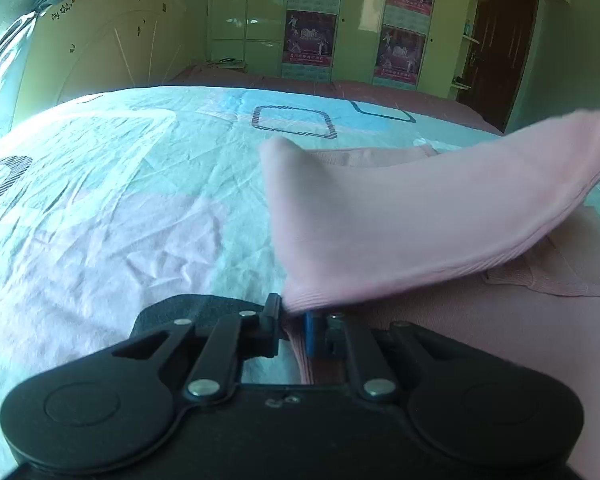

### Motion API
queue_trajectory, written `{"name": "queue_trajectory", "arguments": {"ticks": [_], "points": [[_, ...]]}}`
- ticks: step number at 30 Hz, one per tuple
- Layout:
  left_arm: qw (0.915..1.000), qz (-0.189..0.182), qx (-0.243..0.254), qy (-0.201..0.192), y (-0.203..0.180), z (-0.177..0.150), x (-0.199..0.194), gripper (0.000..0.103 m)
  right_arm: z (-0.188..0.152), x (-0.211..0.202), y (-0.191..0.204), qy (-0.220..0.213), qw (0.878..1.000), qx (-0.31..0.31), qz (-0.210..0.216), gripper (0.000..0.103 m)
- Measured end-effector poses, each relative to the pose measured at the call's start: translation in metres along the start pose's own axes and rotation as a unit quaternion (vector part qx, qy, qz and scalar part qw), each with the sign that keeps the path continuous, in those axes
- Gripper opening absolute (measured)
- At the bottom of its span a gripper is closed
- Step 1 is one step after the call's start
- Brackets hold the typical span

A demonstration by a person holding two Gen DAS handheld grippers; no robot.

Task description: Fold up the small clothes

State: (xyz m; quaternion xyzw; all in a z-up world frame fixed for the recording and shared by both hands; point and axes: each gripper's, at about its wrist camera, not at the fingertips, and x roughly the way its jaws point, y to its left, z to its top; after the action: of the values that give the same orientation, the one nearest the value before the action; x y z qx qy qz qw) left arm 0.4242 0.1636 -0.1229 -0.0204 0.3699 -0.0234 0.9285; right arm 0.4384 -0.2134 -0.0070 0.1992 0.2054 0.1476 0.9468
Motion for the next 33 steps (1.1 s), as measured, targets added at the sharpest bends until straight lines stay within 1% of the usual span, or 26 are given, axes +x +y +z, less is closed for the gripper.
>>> {"name": "queue_trajectory", "arguments": {"ticks": [1,2,3,4,6,8,10,12,16,18,19,20,21,22,23,24,26,27,29,30,32,33], "points": [[1.0000,0.000,0.000,-0.001,-0.001,-0.002,0.000,0.010,0.006,-0.011,0.003,-0.017,1.000,-0.025,-0.008,0.005],[1.0000,0.001,0.001,-0.003,-0.002,-0.003,0.000,0.010,0.007,-0.016,0.000,-0.017,0.999,-0.037,-0.024,0.005],[1.0000,0.002,0.003,-0.004,-0.003,-0.004,0.001,0.010,0.001,-0.017,-0.009,-0.006,0.998,-0.040,-0.041,0.005],[1.0000,0.003,0.005,-0.005,-0.003,-0.005,0.001,0.010,-0.008,-0.013,-0.021,0.014,0.998,-0.031,-0.056,0.005],[1.0000,0.003,0.006,-0.005,-0.003,-0.005,0.001,0.010,-0.036,-0.003,-0.050,0.060,0.994,0.006,-0.087,0.005],[1.0000,0.001,0.006,-0.003,-0.001,-0.005,0.001,0.010,-0.062,0.002,-0.070,0.090,0.990,0.041,-0.100,0.005],[1.0000,-0.001,0.009,-0.002,-0.001,-0.004,0.001,0.009,-0.080,0.003,-0.081,0.104,0.987,0.062,-0.107,0.005],[0.9999,-0.001,0.011,-0.001,-0.001,-0.005,0.001,0.010,-0.089,-0.001,-0.088,0.109,0.985,0.077,-0.111,0.005],[0.9999,-0.002,0.010,0.000,0.000,-0.004,0.001,0.009,-0.094,-0.003,-0.091,0.118,0.983,0.089,-0.113,0.005],[1.0000,-0.003,0.008,0.002,0.000,-0.004,0.002,0.009,-0.093,-0.005,-0.097,0.124,0.980,0.113,-0.108,0.005],[1.0000,-0.004,0.008,0.002,0.000,-0.003,0.002,0.009,-0.092,-0.009,-0.099,0.118,0.979,0.130,-0.100,0.005],[0.9999,-0.005,0.008,0.003,0.001,-0.003,0.002,0.009,-0.090,-0.013,-0.100,0.111,0.979,0.147,-0.092,0.012],[0.9999,-0.005,0.010,0.003,0.001,-0.003,0.002,0.010,-0.087,-0.017,-0.102,0.103,0.978,0.158,-0.092,0.024],[0.9999,-0.005,0.010,0.002,0.001,-0.004,0.003,0.010,-0.085,-0.019,-0.104,0.095,0.977,0.164,-0.095,0.056],[0.9999,-0.005,0.011,0.002,0.001,-0.004,0.003,0.010,-0.082,-0.020,-0.106,0.092,0.977,0.168,-0.099,0.063],[0.9999,-0.004,0.011,0.002,0.000,-0.004,0.003,0.009,-0.081,-0.017,-0.111,0.097,0.974,0.179,-0.102,0.063],[0.9999,-0.004,0.011,0.003,0.000,-0.003,0.004,0.009,-0.081,-0.012,-0.121,0.106,0.967,0.214,-0.092,0.062],[0.9999,-0.004,0.011,0.003,0.000,-0.003,0.004,0.009,-0.080,-0.007,-0.124,0.112,0.965,0.220,-0.091,0.055],[0.9999,-0.003,0.012,0.004,0.000,-0.003,0.004,0.009,-0.079,0.002,-0.124,0.135,0.964,0.205,-0.106,0.005],[0.9999,-0.003,0.012,0.005,0.000,-0.003,0.004,0.009,-0.077,0.002,-0.123,0.136,0.965,0.195,-0.111,0.005],[0.9999,-0.004,0.014,0.006,0.000,-0.002,0.004,0.009,-0.069,-0.009,-0.109,0.103,0.979,0.148,-0.099,0.005],[0.9999,-0.004,0.015,0.006,0.000,-0.002,0.004,0.009,-0.067,-0.014,-0.101,0.093,0.983,0.119,-0.101,0.005]]}}
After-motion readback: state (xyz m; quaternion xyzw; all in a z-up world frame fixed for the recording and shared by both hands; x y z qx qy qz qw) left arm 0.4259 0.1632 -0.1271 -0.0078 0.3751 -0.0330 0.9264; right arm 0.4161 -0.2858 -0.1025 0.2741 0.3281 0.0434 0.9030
